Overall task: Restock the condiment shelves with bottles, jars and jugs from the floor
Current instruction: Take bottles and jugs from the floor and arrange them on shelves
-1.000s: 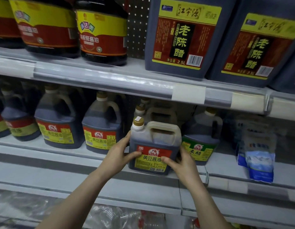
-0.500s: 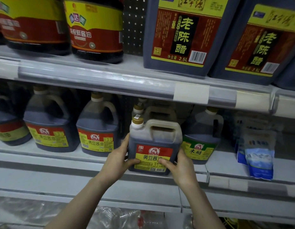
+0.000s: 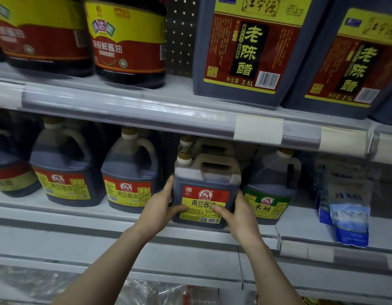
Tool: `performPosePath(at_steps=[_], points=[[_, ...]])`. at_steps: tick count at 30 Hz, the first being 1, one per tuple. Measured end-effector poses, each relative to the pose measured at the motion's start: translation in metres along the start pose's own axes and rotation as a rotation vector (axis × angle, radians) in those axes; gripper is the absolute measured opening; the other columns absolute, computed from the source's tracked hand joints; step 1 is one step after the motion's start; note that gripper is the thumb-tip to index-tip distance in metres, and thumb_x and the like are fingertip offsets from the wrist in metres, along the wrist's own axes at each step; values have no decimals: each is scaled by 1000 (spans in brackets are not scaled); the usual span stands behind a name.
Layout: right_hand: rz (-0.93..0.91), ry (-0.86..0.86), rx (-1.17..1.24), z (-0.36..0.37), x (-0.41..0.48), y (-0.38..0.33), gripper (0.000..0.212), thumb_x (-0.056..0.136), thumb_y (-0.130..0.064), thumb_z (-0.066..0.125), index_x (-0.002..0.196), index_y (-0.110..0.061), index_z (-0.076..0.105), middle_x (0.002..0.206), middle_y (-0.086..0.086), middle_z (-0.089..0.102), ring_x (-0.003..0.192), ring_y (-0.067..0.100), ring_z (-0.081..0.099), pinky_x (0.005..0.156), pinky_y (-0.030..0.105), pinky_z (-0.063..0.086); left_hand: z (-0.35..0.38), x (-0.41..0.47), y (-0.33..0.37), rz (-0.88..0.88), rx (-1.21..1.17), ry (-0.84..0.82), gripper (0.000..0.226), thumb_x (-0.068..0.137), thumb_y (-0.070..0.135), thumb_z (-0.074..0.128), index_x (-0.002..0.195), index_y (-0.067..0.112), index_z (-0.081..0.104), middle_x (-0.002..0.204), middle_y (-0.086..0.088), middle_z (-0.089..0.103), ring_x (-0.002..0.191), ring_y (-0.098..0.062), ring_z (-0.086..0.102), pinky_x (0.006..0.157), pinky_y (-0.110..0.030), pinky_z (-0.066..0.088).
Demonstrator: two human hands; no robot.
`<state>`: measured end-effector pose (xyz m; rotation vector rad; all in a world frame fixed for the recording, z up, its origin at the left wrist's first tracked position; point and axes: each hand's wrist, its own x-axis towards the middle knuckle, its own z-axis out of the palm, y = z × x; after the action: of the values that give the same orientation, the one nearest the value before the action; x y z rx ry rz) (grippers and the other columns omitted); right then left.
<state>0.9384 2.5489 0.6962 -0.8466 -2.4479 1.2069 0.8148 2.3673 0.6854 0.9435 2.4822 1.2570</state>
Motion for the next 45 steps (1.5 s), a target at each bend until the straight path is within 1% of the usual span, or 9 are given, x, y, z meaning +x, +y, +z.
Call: performPosePath(at_steps=[5, 10, 14, 19, 24, 29, 32, 39, 45], points=[[9, 5, -30, 1, 10, -3, 53, 86, -33, 77, 130, -21, 50, 122, -2, 68, 113, 18, 64, 93, 30, 49, 1, 10, -1, 2, 1, 19, 82, 87, 21, 73, 152, 22, 23, 129, -1, 65, 116, -21, 63, 99, -42, 52], [34, 6, -58, 3, 20, -7, 50, 86, -36, 76, 125, -20, 49, 120, 1, 68, 113, 21, 64, 97, 38, 52, 4, 20, -3, -34, 4, 34, 72, 86, 23, 74, 144, 15, 34, 128, -3, 65, 116, -23, 63, 97, -43, 52], [42, 3, -79, 4, 26, -8, 43, 87, -39, 74, 116, -19, 48, 119, 3, 68, 111, 22, 64, 95, 38, 52, 6, 28, -3, -71, 8, 30, 53, 86, 24, 74, 128, 15, 43, 127, -5, 65, 115, -23, 64, 96, -40, 53], [50, 15, -81, 7, 28, -10, 42, 88, -40, 73, 113, -19, 46, 121, 4, 67, 113, 24, 62, 97, 40, 51, 8, 32, -4, -96, 16, 42, 53, 86, 25, 75, 126, 11, 44, 125, -8, 66, 113, -27, 63, 95, -42, 53], [54, 59, -44, 14, 20, -10, 51, 92, -38, 69, 130, -14, 46, 128, 7, 64, 120, 28, 58, 102, 43, 48, 12, 29, -5, -78, 66, 61, 64, 89, 28, 71, 140, 10, 37, 125, -11, 66, 112, -30, 64, 93, -44, 52], [22, 126, -66, 23, 4, -3, 44, 95, -32, 67, 130, -9, 53, 126, 8, 66, 117, 28, 60, 98, 39, 48, 21, 11, -13, -85, 157, 40, 77, 92, 28, 67, 154, 14, 23, 132, -14, 62, 117, -34, 61, 92, -47, 51], [17, 90, -116, 25, -12, 6, 55, 96, -32, 66, 142, -9, 48, 135, 7, 63, 125, 27, 58, 103, 42, 47, 29, -15, -17, -90, 148, 41, 82, 92, 26, 68, 156, 17, 19, 137, -13, 59, 119, -34, 60, 94, -46, 51], [-60, 107, -106, 20, -69, 27, 57, 98, -26, 64, 149, -11, 45, 146, 8, 54, 132, 25, 54, 109, 41, 43, 57, -80, -12, 55, 42, 127, 50, 93, 21, 67, 141, 15, 51, 136, -2, 59, 119, -20, 60, 99, -37, 51], [-87, 65, -173, -3, -135, 63, 53, 98, -24, 64, 147, -11, 48, 142, 10, 58, 131, 26, 54, 107, 37, 43, 102, -143, 9, 83, 50, 47, 44, 92, 23, 68, 135, 17, 57, 129, -3, 62, 113, -20, 62, 97, -39, 51]])
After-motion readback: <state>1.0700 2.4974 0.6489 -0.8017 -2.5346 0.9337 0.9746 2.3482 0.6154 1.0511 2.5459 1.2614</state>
